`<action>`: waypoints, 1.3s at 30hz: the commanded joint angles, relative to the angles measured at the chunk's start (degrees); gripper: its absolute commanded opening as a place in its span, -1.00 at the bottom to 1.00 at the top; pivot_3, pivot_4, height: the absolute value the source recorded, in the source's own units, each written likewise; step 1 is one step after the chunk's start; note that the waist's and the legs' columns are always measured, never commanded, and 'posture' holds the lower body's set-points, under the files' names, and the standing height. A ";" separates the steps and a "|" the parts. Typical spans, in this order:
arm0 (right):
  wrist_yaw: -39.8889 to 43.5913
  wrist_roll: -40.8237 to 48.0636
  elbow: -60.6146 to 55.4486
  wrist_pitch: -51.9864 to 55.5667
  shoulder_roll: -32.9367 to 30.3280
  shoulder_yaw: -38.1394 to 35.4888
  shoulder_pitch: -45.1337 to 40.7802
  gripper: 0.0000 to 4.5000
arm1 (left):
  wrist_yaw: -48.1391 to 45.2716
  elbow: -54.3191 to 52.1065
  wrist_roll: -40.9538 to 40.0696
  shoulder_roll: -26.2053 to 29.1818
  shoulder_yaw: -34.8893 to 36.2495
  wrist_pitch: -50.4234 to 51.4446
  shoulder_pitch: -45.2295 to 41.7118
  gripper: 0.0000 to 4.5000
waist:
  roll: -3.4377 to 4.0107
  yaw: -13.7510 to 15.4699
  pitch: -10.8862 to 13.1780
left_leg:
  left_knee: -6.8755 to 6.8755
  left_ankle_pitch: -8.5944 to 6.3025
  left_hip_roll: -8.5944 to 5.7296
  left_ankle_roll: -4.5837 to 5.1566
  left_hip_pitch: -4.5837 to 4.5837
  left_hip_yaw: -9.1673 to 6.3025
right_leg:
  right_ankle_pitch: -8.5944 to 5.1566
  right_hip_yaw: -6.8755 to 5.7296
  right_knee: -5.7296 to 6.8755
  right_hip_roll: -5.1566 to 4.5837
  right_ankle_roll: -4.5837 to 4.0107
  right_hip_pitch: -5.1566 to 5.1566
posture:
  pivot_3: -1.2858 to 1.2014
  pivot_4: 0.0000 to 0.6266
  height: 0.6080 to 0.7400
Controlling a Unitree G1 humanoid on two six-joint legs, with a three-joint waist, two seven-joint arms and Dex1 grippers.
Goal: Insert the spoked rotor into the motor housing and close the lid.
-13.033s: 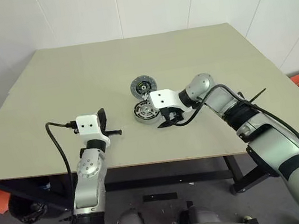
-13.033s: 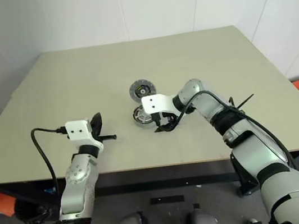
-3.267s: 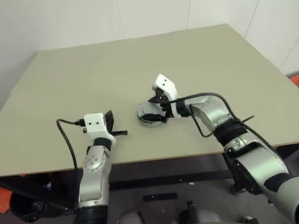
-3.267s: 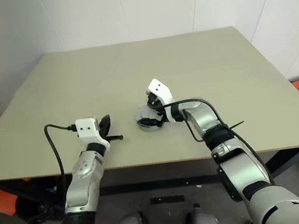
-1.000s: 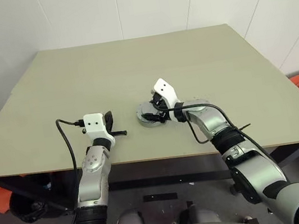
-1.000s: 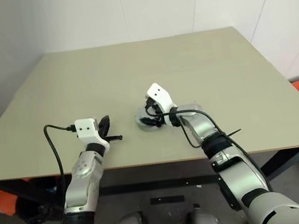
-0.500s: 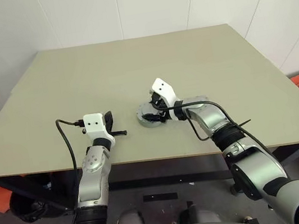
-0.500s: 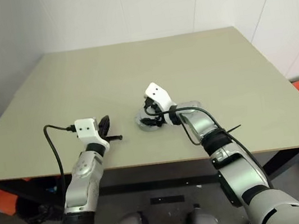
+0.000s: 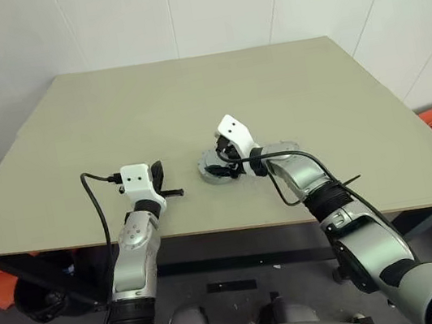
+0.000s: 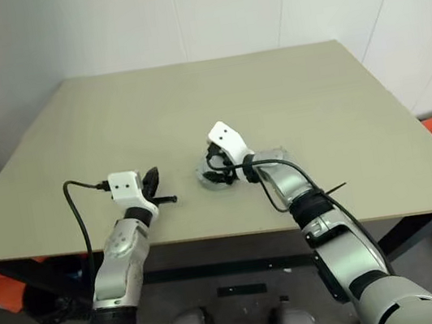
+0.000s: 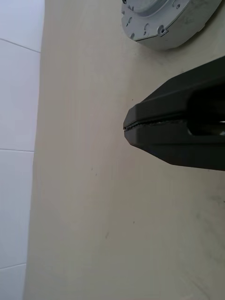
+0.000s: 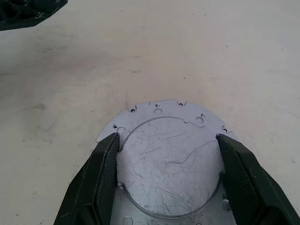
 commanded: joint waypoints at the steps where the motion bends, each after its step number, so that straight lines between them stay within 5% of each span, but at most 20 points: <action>1: 0.97 -1.14 0.48 1.91 -0.75 1.17 0.10 0.41 | -1.94 -1.68 -2.28 0.47 0.30 2.49 -2.34 -1.00 | 0.00 0.04 0.00 | -0.04 0.00 0.00 0.00 0.06 0.00 | 0.00 0.00 -0.04 0.00 0.00 0.07 | 0.03 -1.00 1.00; 14: 0.25 -1.10 1.71 2.28 0.08 0.99 -0.91 0.41 | -10.88 9.47 -14.27 6.85 6.18 24.57 -21.11 -1.00 | 0.01 -0.06 0.00 | -0.36 0.09 -0.07 -0.16 0.31 0.03 | 0.01 0.01 -0.33 0.00 -0.03 0.27 | 0.03 -1.00 1.00; 28: -0.19 -1.03 1.13 2.67 0.24 0.82 -0.77 0.41 | -17.15 8.89 -22.43 6.59 4.85 40.90 -23.21 -1.00 | 0.01 -0.05 0.00 | -0.43 0.09 -0.06 -0.16 0.37 0.04 | 0.01 0.01 -0.42 0.00 -0.02 0.34 | 0.03 -1.00 1.00; 39: -0.35 -0.81 0.56 3.03 0.70 0.64 -0.73 0.41 | -16.73 14.12 -20.29 6.34 2.57 42.38 -24.90 -1.00 | 0.01 -0.08 0.00 | -0.72 0.08 -0.06 -0.14 0.44 0.05 | 0.01 -0.01 -0.75 0.04 -0.01 0.46 | 0.03 -1.00 1.00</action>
